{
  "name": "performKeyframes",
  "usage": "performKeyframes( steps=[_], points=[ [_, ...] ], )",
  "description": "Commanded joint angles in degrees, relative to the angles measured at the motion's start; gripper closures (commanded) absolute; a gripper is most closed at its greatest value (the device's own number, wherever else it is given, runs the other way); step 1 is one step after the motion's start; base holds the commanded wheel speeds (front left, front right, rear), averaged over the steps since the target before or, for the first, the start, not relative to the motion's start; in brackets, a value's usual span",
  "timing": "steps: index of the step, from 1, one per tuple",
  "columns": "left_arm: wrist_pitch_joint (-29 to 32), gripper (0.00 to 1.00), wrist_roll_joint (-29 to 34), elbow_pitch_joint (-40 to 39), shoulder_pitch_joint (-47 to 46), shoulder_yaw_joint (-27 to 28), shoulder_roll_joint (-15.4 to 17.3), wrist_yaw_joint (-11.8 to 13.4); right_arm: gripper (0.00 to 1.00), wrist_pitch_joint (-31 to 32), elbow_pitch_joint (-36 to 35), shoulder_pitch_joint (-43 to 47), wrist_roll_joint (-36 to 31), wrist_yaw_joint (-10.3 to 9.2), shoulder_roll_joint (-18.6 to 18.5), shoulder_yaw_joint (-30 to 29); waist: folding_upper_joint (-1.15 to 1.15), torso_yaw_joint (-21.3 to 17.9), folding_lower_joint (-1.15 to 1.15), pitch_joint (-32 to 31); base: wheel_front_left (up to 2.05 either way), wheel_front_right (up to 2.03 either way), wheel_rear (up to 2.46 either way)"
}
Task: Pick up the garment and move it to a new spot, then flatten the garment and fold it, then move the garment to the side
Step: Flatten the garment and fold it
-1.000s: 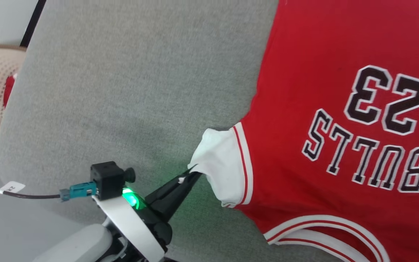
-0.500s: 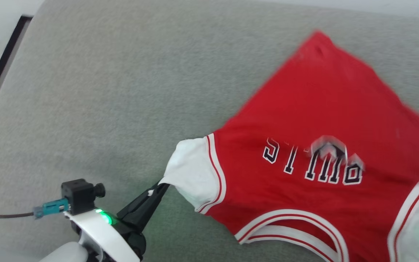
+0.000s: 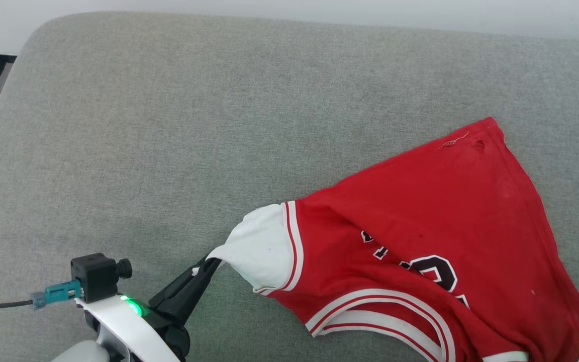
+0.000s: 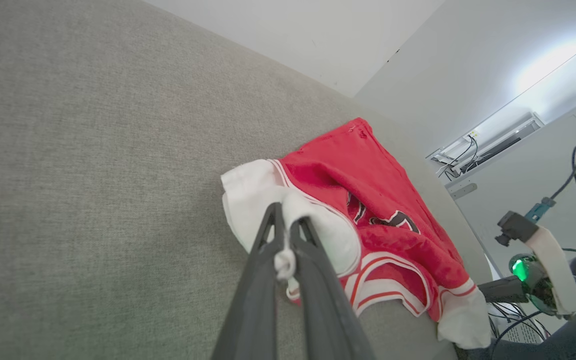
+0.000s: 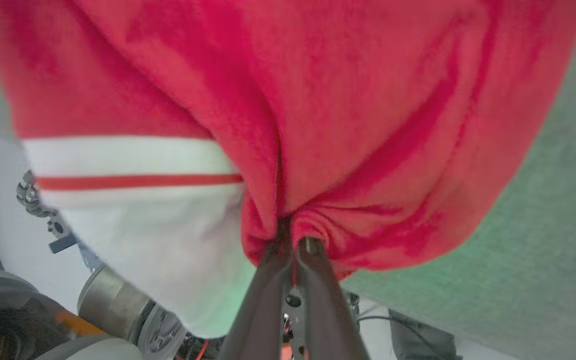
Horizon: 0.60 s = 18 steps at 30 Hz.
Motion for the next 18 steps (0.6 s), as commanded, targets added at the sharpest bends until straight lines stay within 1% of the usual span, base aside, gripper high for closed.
performKeyframes(
  steps=[1,3,4,7,10,12,14,18],
  points=[
    [-0.31,1.0,-0.1,-0.14,0.55,0.22,0.29,0.14,0.0,-1.99,-1.2,-1.08,-0.99,-0.03,-0.15,-1.18,0.0,-0.15,0.0,-0.14,0.0,0.0,0.0],
    [-0.31,1.0,-0.1,-0.17,0.62,0.36,0.25,0.14,0.0,-3.16,-2.26,-1.59,-1.56,-0.02,-0.69,-3.38,0.0,-0.17,0.0,-0.24,0.0,0.0,0.0],
    [-0.31,1.0,-0.1,-0.17,0.62,0.36,0.25,0.14,0.0,-3.16,-2.26,-1.59,-1.56,-0.02,-0.69,-3.38,0.0,-0.17,0.0,-0.24,0.0,0.0,0.0],
    [-0.31,1.0,0.35,-0.5,0.2,0.55,-0.36,0.14,0.0,-3.87,-4.66,-3.4,-1.08,-0.02,-2.14,-8.38,0.0,0.27,0.0,0.14,0.0,0.0,0.0],
    [-0.31,1.0,1.09,-0.85,-1.03,0.08,-1.56,0.14,0.0,-5.41,-6.08,-7.83,-2.42,-0.02,-4.51,-12.61,0.0,1.19,0.0,1.3,0.0,0.0,0.0],
    [-0.31,1.0,1.68,-0.79,-2.02,-0.42,-2.56,0.14,0.0,-7.11,-5.53,-12.39,-2.93,-0.02,-5.24,-12.97,0.0,2.11,0.0,2.3,0.0,0.0,0.0],
    [-0.31,1.0,1.93,-0.7,-3.12,-0.49,-3.81,0.14,0.0,-9.02,-3.68,-18.23,-3.76,-0.02,-5.58,-12.1,0.0,3.04,0.0,3.75,0.0,0.0,0.0],
    [-0.31,1.0,2.29,-0.63,-5.49,-1.25,-6.01,0.14,0.0,-11.83,3.33,-29.27,-6.99,-0.02,-6.53,-7.0,0.0,5.22,0.0,6.8,0.0,0.0,0.0]
  ],
)
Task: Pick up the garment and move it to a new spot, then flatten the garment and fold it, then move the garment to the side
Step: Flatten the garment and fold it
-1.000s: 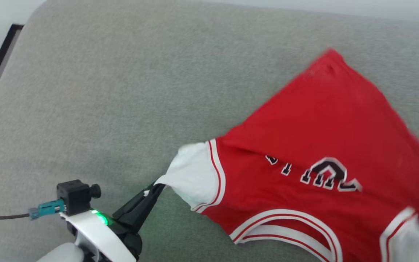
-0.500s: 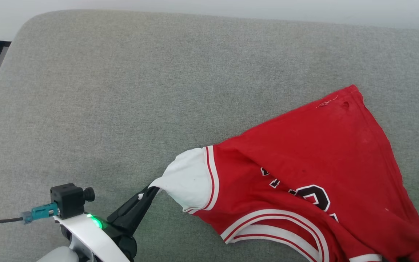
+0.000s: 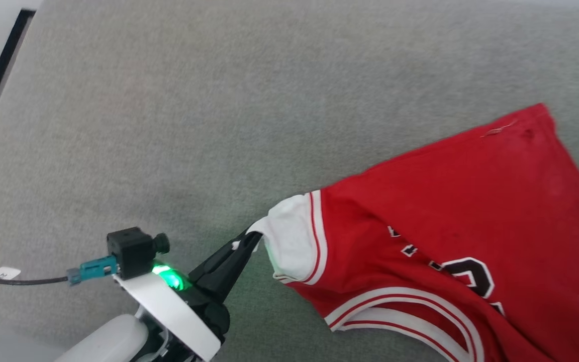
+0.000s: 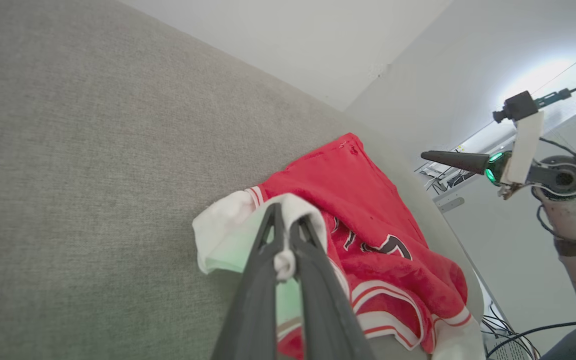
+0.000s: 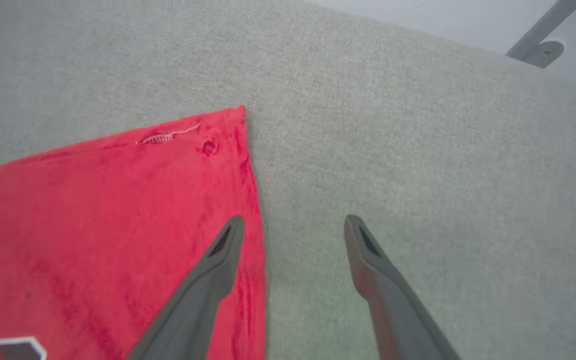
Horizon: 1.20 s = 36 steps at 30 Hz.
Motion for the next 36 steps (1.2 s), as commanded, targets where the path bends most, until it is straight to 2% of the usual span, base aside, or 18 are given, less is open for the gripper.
performKeyframes(
  steps=[1,7,13,14,15,16,21,29,32,36],
  points=[
    [-0.31,1.0,0.3,0.01,-0.84,-0.12,-0.19,0.14,0.0,-0.69,1.57,-2.27,-0.58,-0.01,-0.17,0.93,0.0,1.96,0.0,2.35,0.0,0.0,0.0],
    [-0.31,1.0,0.28,0.43,-3.29,-0.96,-2.46,0.14,0.0,-1.62,15.12,-14.5,-2.57,-0.02,-0.62,9.47,0.0,5.06,0.0,5.83,0.0,0.0,0.0],
    [-0.3,1.0,0.26,1.34,-4.33,-1.84,-4.58,0.14,0.0,-0.54,25.33,-17.02,-2.3,-0.02,-1.89,16.11,0.0,6.94,0.0,6.42,0.0,0.0,0.0],
    [-0.31,1.0,-0.01,1.77,-4.46,-1.91,-4.78,0.14,0.51,-0.3,27.3,-16.75,-1.47,-0.02,-1.94,18.04,0.0,6.89,0.0,6.06,0.0,0.0,0.0],
    [-0.31,1.0,-0.18,2.11,-4.55,-2.24,-4.79,0.14,0.83,-0.9,27.96,-16.84,-1.02,-0.02,-1.72,18.42,0.0,6.78,0.0,5.68,0.0,0.0,0.0],
    [-0.31,1.0,-0.27,2.69,-4.85,-2.67,-4.51,0.14,1.0,-1.5,28.38,-17.24,-0.59,-0.02,-1.63,18.67,0.0,6.57,0.0,5.3,0.0,0.0,0.0],
    [-0.31,1.0,-2.53,6.41,-9.3,-3.87,-2.85,0.14,1.0,-7.38,29.52,-22.24,0.03,-0.04,-1.55,17.04,0.0,4.22,0.0,3.17,0.0,0.0,0.0],
    [0.59,1.0,-9.57,13.05,-23.05,-1.84,-0.47,0.14,1.0,-14.11,33.01,-34.36,-2.27,-0.03,1.66,13.52,0.0,-1.66,0.0,2.97,0.0,0.0,0.0],
    [1.76,1.0,-12.46,17.7,-30.84,1.27,0.73,0.14,1.0,-17.74,35.93,-41.85,-4.05,-0.03,4.43,11.22,0.0,-4.67,0.0,4.25,0.0,0.0,0.0],
    [2.31,1.0,-14.74,26.11,-42.5,5.75,0.17,0.15,1.0,-23.86,40.7,-51.66,-7.81,-0.06,8.28,8.34,0.0,-7.57,0.0,5.74,0.0,0.0,0.0]
  ],
)
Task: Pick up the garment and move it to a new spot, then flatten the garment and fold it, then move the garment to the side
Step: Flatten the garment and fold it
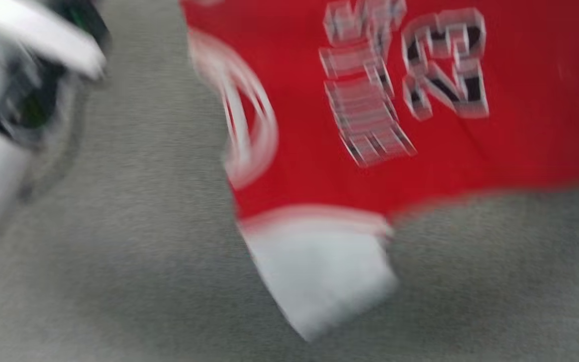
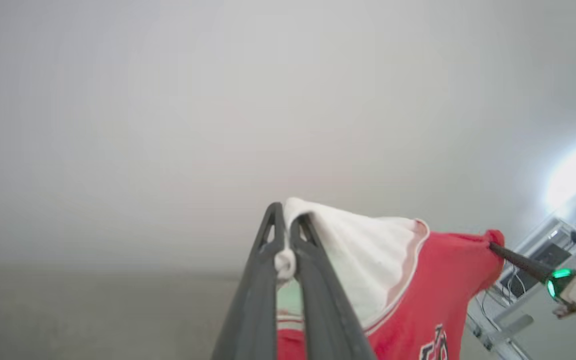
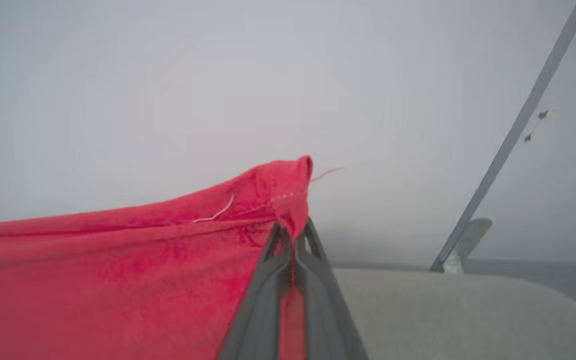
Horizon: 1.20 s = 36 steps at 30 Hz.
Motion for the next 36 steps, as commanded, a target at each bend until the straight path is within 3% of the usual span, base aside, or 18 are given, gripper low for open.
performKeyframes(
  steps=[1,10,18,23,28,32,36],
  points=[
    [0.18,1.0,-1.46,2.4,-3.52,1.83,-0.25,0.16,1.0,-2.27,1.23,-2.73,-1.82,-0.12,0.92,-0.54,0.0,-2.51,0.0,1.58,0.0,0.0,0.0],
    [-1.08,1.0,-3.08,10.56,-21.87,8.78,-0.52,0.17,1.0,-17.89,11.26,-17.71,-8.17,-0.23,5.68,-6.33,0.0,-5.47,0.0,1.72,0.0,0.0,0.0],
    [-0.85,1.0,-3.96,5.11,-14.14,5.14,-0.77,0.17,1.0,-21.2,18.53,-13.81,-7.31,-0.22,4.34,-4.35,0.0,-5.16,0.0,-1.07,0.0,0.0,0.0],
    [-1.85,1.0,-5.84,-2.43,0.56,2.71,0.14,0.16,1.0,-19.9,16.83,-2.46,-1.35,-0.21,2.72,1.18,0.0,-4.56,0.0,-3.4,0.0,0.0,0.0],
    [-2.63,1.0,-6.63,-11.67,18.29,2.5,1.56,0.15,1.0,-16.68,7.62,14.44,8.55,-0.2,-0.71,4.69,0.0,-3.74,0.0,-6.3,0.0,0.0,0.0],
    [-2.71,1.0,-5.31,-17.51,31.44,6.55,1.2,0.15,1.0,-13.65,-2.41,29.66,14.67,-0.2,-3.3,3.72,0.0,-2.94,0.0,-8.17,0.0,0.0,0.0],
    [-2.68,1.0,-2.66,-24.49,43.1,10.73,0.37,0.16,1.0,-11.19,-12.22,44.2,18.44,-0.2,-3.17,0.11,0.0,-2.11,0.0,-9.86,0.0,0.0,0.0]
  ],
)
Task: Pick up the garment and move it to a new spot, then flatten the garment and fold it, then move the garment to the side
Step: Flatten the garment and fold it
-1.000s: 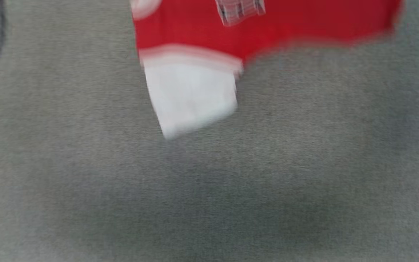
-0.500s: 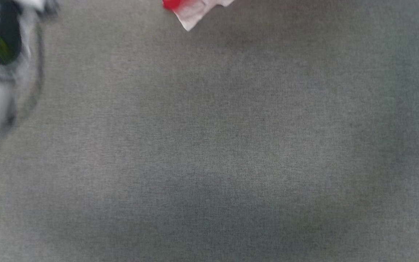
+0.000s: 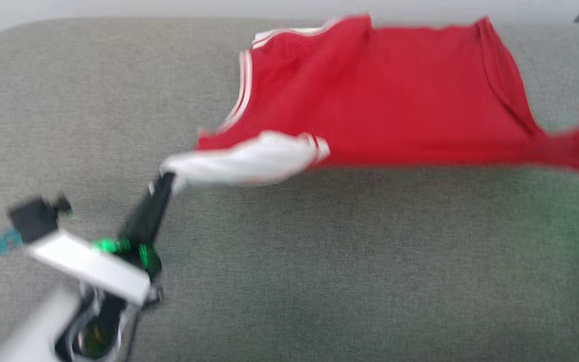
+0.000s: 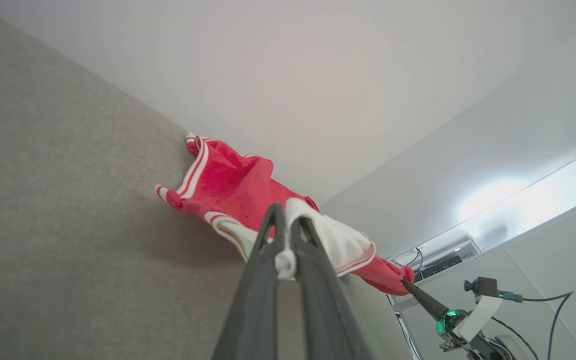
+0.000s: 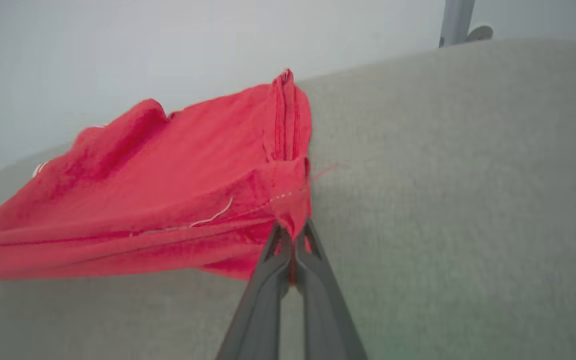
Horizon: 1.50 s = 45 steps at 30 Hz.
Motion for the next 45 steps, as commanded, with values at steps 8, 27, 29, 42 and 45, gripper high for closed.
performKeyframes(
  steps=[8,27,29,42,45],
  points=[
    [-0.32,1.0,4.74,-10.92,15.97,3.71,1.07,0.14,1.0,4.69,-16.3,21.31,0.25,-0.22,5.76,-10.48,0.0,1.71,0.0,-1.78,0.0,0.0,0.0],
    [3.11,1.0,6.53,-15.52,10.21,0.04,5.34,0.14,1.0,14.89,-29.15,22.62,-5.9,-0.18,16.13,-18.15,0.0,0.33,0.0,0.32,0.0,0.0,0.0],
    [4.53,1.0,4.33,-12.45,5.24,-0.65,4.58,0.14,1.0,14.62,-26.08,18.43,-6.72,-0.18,15.72,-17.16,0.0,-0.56,0.0,1.01,0.0,0.0,0.0],
    [8.52,1.0,-0.99,9.95,-12.31,-3.72,1.53,0.14,1.0,7.68,-4.22,0.51,-10.01,-0.18,15.05,-5.72,0.0,-6.16,0.0,7.8,0.0,0.0,0.0],
    [8.27,1.0,-0.08,12.62,-13.48,-4.79,1.58,0.14,1.0,5.73,-1.55,-0.85,-9.69,-0.18,14.59,-3.81,0.0,-6.47,0.0,8.43,0.0,0.0,0.0]
  ],
)
